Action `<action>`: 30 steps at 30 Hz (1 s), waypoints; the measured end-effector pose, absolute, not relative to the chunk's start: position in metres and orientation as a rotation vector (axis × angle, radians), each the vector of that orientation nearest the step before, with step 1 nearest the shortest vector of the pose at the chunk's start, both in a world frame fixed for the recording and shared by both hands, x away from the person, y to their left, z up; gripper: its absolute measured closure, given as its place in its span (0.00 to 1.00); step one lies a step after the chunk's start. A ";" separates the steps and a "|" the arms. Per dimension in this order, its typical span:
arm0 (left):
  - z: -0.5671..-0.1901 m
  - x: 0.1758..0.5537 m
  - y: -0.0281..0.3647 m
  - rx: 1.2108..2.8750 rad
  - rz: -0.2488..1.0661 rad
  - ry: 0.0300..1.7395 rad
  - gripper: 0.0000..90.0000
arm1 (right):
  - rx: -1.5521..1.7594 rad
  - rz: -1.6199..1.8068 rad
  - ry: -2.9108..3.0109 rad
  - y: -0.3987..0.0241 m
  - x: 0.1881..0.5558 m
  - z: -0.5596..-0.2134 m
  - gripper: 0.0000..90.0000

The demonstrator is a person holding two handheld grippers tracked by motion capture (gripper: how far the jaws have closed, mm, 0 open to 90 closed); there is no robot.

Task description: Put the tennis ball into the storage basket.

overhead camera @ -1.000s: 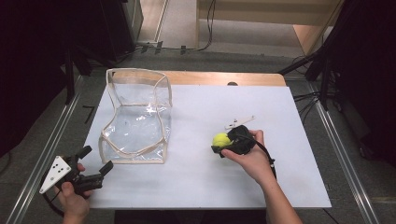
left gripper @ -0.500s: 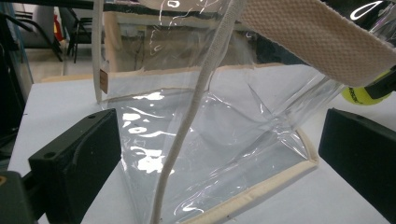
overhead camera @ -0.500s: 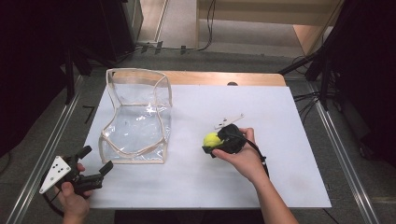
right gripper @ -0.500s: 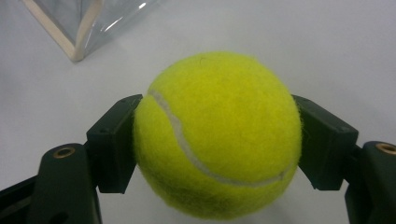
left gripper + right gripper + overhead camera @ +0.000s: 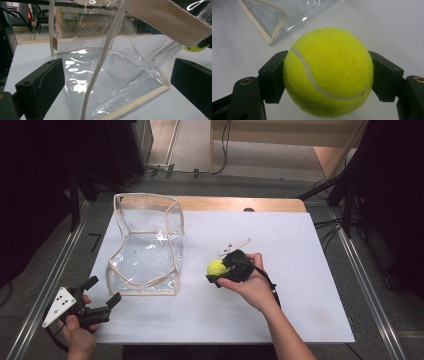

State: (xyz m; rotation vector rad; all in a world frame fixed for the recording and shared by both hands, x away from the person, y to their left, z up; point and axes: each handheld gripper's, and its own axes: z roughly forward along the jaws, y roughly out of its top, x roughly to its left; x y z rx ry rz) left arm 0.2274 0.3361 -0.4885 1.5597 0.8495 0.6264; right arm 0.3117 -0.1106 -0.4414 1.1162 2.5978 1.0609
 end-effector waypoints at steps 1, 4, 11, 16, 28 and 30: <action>-0.489 0.227 0.336 1.560 0.626 0.850 0.00 | 1.116 1.061 2.598 -0.111 0.312 -0.441 0.25; -0.489 0.227 0.336 1.559 0.625 0.851 0.00 | 1.095 1.072 2.602 -0.106 0.312 -0.438 0.25; -0.488 0.227 0.335 1.563 0.624 0.851 0.00 | 1.076 1.076 2.613 -0.096 0.312 -0.431 0.25; -0.488 0.227 0.335 1.566 0.625 0.849 0.00 | 1.049 1.091 2.617 -0.091 0.314 -0.423 0.25; -0.488 0.227 0.335 1.566 0.623 0.846 0.00 | 1.005 1.102 2.621 -0.083 0.317 -0.404 0.25; -0.488 0.227 0.335 1.565 0.623 0.846 0.00 | 1.003 1.107 2.621 -0.081 0.317 -0.401 0.25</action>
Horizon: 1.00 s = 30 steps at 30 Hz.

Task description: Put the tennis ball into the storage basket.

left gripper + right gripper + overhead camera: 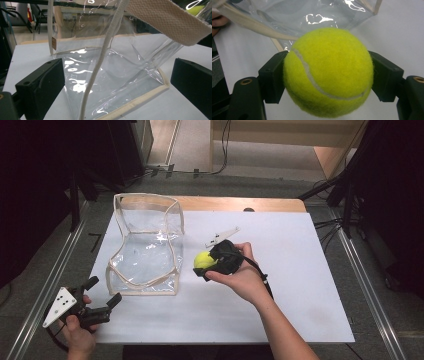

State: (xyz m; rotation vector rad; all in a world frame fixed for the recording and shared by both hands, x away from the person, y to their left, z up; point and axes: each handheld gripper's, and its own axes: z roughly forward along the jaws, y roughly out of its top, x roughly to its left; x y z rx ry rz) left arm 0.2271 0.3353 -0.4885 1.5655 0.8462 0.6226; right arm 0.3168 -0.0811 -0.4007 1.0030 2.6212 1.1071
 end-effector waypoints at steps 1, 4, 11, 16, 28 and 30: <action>-0.488 0.227 0.335 1.566 0.623 0.848 0.00 | 0.995 1.105 2.622 -0.080 0.317 -0.399 0.25; -0.488 0.227 0.335 1.565 0.622 0.847 0.00 | 0.986 1.109 2.621 -0.078 0.318 -0.394 0.25; -0.489 0.227 0.336 1.564 0.621 0.850 0.00 | 0.971 1.123 2.625 -0.075 0.320 -0.383 0.25; -0.489 0.227 0.336 1.561 0.620 0.852 0.00 | 0.963 1.120 2.623 -0.072 0.321 -0.377 0.25; -0.489 0.227 0.336 1.559 0.621 0.849 0.00 | 0.932 1.121 2.625 -0.068 0.325 -0.365 0.25; -0.489 0.227 0.336 1.560 0.621 0.849 0.00 | 0.933 1.117 2.628 -0.067 0.325 -0.363 0.25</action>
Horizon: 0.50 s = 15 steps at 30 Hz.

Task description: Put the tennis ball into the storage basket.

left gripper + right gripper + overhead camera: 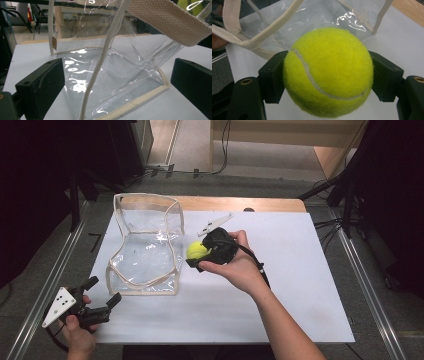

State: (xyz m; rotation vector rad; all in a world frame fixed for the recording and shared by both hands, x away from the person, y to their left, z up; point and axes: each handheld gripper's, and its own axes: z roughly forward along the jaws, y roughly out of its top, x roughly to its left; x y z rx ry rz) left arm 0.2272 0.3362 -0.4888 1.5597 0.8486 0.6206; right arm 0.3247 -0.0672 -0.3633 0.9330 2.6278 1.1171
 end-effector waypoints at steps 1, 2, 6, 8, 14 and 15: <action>-0.489 0.227 0.336 1.560 0.621 0.849 0.00 | 0.929 1.122 2.626 -0.067 0.325 -0.363 0.25; -0.489 0.227 0.336 1.560 0.621 0.849 0.00 | 0.931 1.125 2.626 -0.066 0.325 -0.362 0.25; -0.489 0.227 0.336 1.558 0.619 0.849 0.00 | 0.923 1.125 2.625 -0.065 0.326 -0.358 0.25; -0.489 0.227 0.336 1.558 0.620 0.849 0.00 | 0.916 1.125 2.623 -0.065 0.326 -0.356 0.25; -0.489 0.227 0.336 1.560 0.619 0.847 0.00 | 0.907 1.125 2.623 -0.063 0.327 -0.351 0.25; -0.489 0.227 0.336 1.559 0.619 0.847 0.00 | 0.908 1.125 2.624 -0.062 0.327 -0.350 0.25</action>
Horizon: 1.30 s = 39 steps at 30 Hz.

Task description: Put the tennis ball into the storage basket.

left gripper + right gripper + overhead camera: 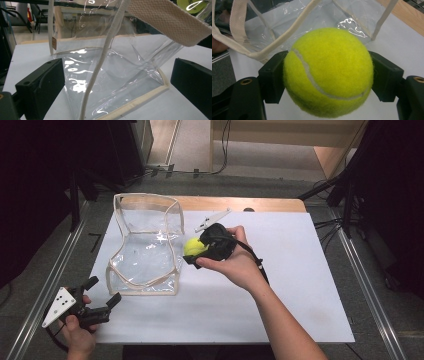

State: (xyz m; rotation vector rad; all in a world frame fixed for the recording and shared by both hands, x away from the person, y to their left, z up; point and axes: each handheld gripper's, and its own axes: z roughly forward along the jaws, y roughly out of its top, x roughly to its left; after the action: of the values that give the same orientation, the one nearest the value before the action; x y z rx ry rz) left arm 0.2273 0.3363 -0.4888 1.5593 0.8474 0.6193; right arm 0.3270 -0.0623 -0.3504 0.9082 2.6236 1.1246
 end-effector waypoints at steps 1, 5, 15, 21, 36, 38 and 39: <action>-0.489 0.227 0.336 1.559 0.619 0.847 0.00 | 0.907 1.127 2.622 -0.062 0.327 -0.350 0.25; -0.489 0.227 0.336 1.559 0.618 0.847 0.00 | 0.905 1.133 2.623 -0.061 0.328 -0.348 0.25; -0.489 0.227 0.336 1.560 0.618 0.847 0.00 | 0.890 1.134 2.622 -0.058 0.329 -0.341 0.25; -0.489 0.227 0.336 1.560 0.617 0.845 0.00 | 0.886 1.135 2.624 -0.054 0.330 -0.337 0.25; -0.489 0.227 0.337 1.559 0.615 0.846 0.00 | 0.870 1.139 2.625 -0.047 0.332 -0.331 0.25; -0.489 0.227 0.337 1.560 0.616 0.846 0.00 | 0.868 1.142 2.627 -0.046 0.332 -0.331 0.25; -0.489 0.227 0.337 1.559 0.615 0.846 0.00 | 0.864 1.142 2.627 -0.045 0.332 -0.330 0.25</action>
State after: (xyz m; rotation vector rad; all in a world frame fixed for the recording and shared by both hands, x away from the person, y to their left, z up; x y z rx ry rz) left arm 0.2270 0.3366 -0.4885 1.5595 0.8458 0.6154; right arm 0.3322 -0.0449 -0.3301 0.8645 2.6275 1.1422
